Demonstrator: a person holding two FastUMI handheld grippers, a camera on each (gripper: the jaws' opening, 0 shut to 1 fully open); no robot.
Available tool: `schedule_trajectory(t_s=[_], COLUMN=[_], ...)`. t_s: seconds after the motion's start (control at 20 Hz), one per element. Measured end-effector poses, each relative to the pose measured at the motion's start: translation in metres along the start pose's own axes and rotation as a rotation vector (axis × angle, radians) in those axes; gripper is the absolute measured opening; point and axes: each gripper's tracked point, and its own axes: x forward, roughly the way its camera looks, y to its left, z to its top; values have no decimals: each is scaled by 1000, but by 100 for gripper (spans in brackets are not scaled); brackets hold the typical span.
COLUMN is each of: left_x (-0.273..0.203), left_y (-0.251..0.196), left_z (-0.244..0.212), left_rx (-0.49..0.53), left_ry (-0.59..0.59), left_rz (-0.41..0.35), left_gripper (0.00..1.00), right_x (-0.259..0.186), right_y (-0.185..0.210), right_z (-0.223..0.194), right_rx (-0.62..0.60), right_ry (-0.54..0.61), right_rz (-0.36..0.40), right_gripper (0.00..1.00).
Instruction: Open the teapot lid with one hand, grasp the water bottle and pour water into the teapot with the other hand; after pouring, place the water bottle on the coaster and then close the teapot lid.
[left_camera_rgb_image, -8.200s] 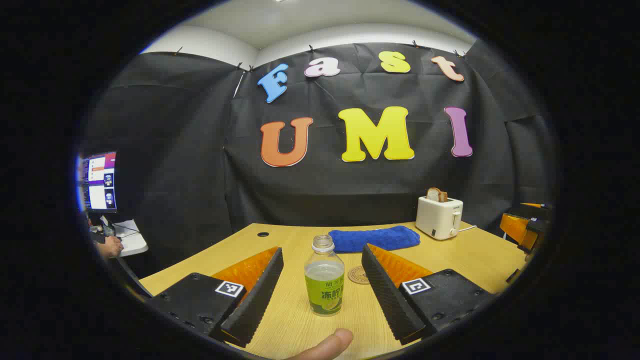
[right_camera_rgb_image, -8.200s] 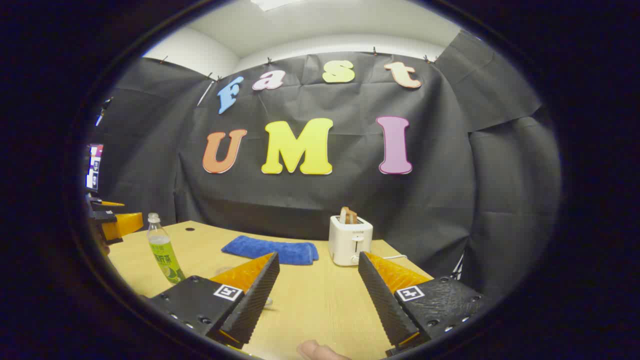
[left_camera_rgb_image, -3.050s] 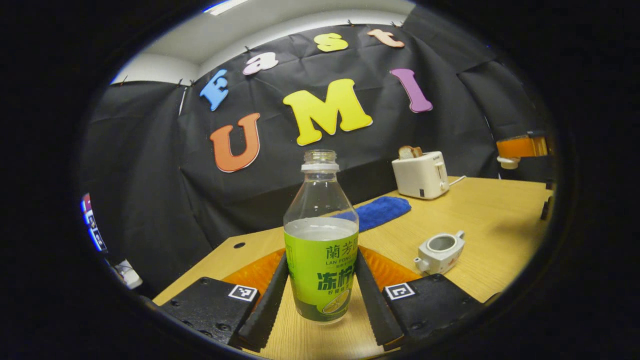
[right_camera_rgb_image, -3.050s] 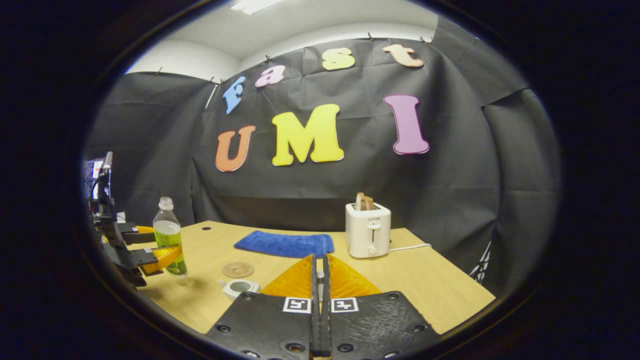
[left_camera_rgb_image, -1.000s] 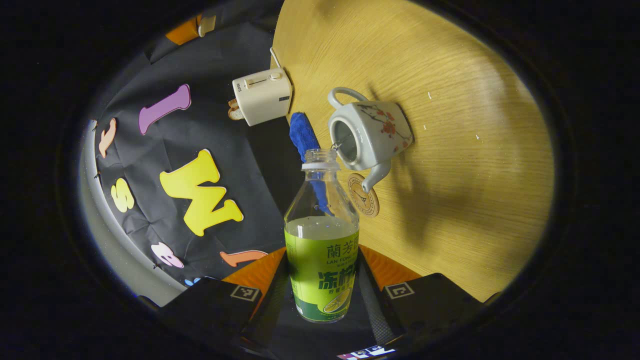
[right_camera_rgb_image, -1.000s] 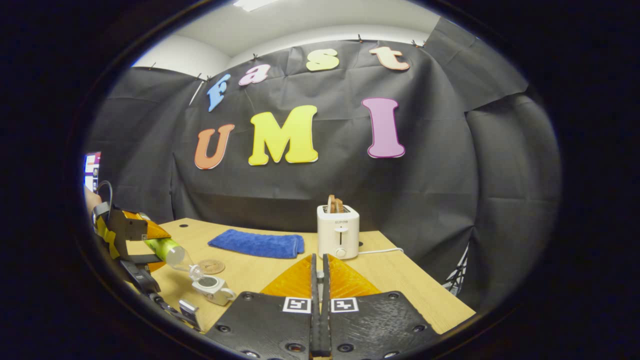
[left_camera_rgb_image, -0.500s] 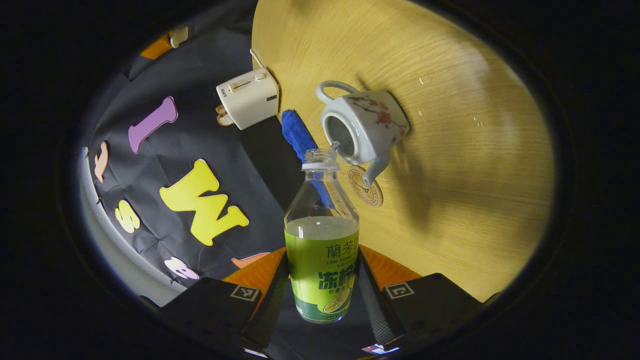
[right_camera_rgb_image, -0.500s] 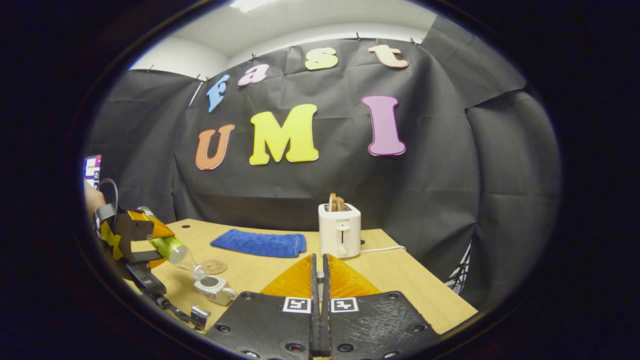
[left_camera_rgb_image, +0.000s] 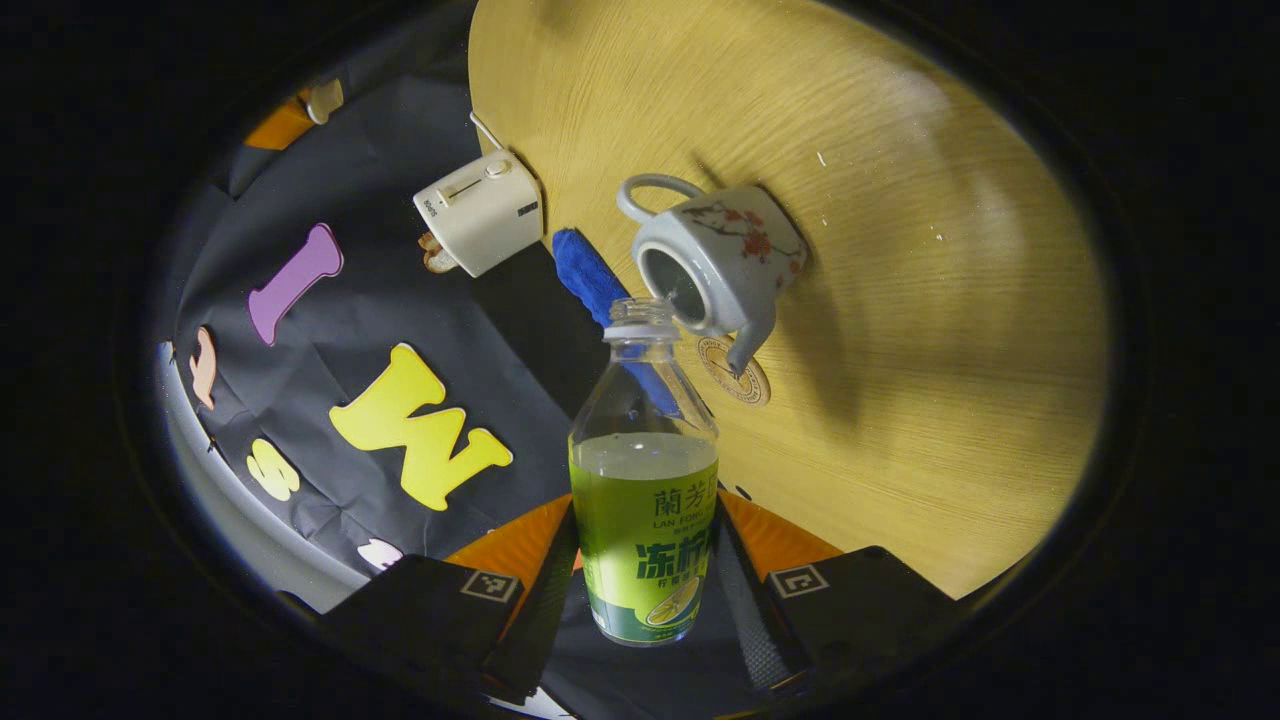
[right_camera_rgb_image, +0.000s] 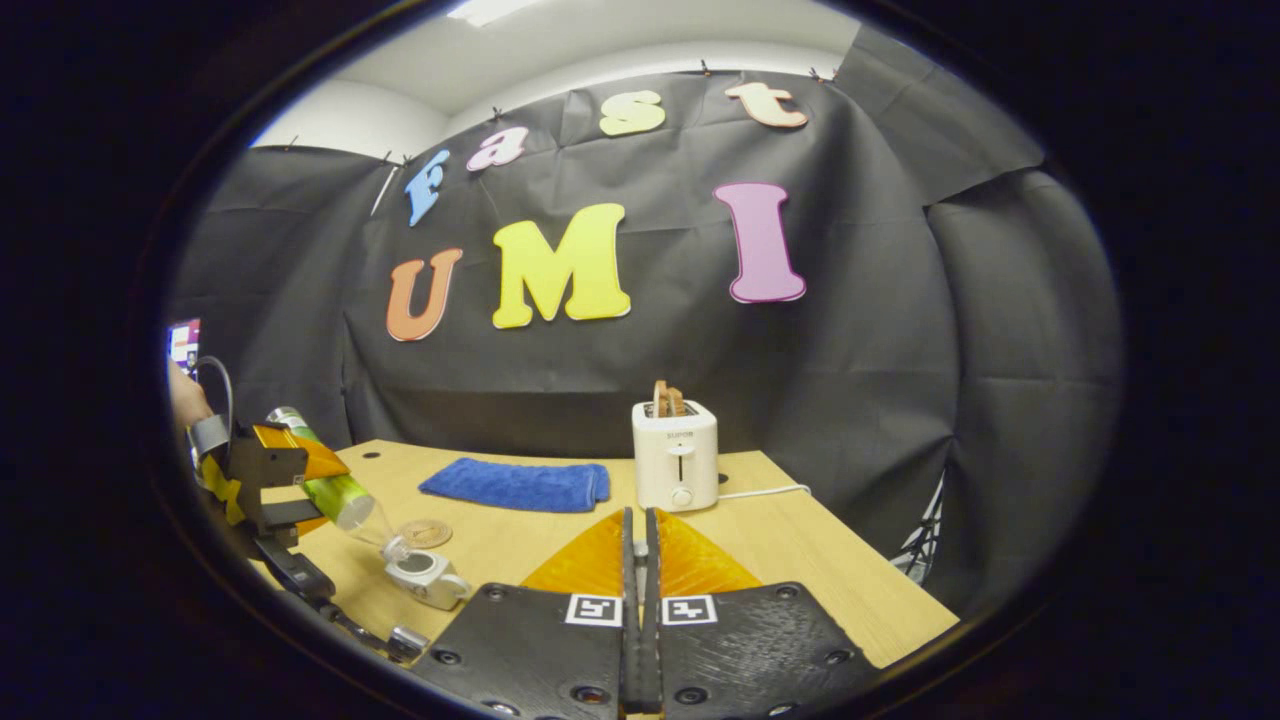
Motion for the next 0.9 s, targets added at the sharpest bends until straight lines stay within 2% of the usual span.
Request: schedule_trajectory(t_s=[0.05, 0.2, 0.6, 0.9], left_x=[-2, -3, 5, 3], left_y=[2, -1, -3, -9], left_z=[2, 5, -5, -8], left_rx=[6, 14, 5, -58], left_ry=[-2, 1, 27, 16], left_rz=[5, -2, -18, -14], left_gripper=[73, 76, 76, 76], right_x=[0, -1, 1, 1], right_y=[0, 1, -1, -2], right_z=[0, 0, -2, -3], right_rx=[-1, -2, 1, -12], right_ry=[-1, -1, 9, 9], right_rz=[2, 4, -1, -8], right_gripper=[0, 0, 0, 0])
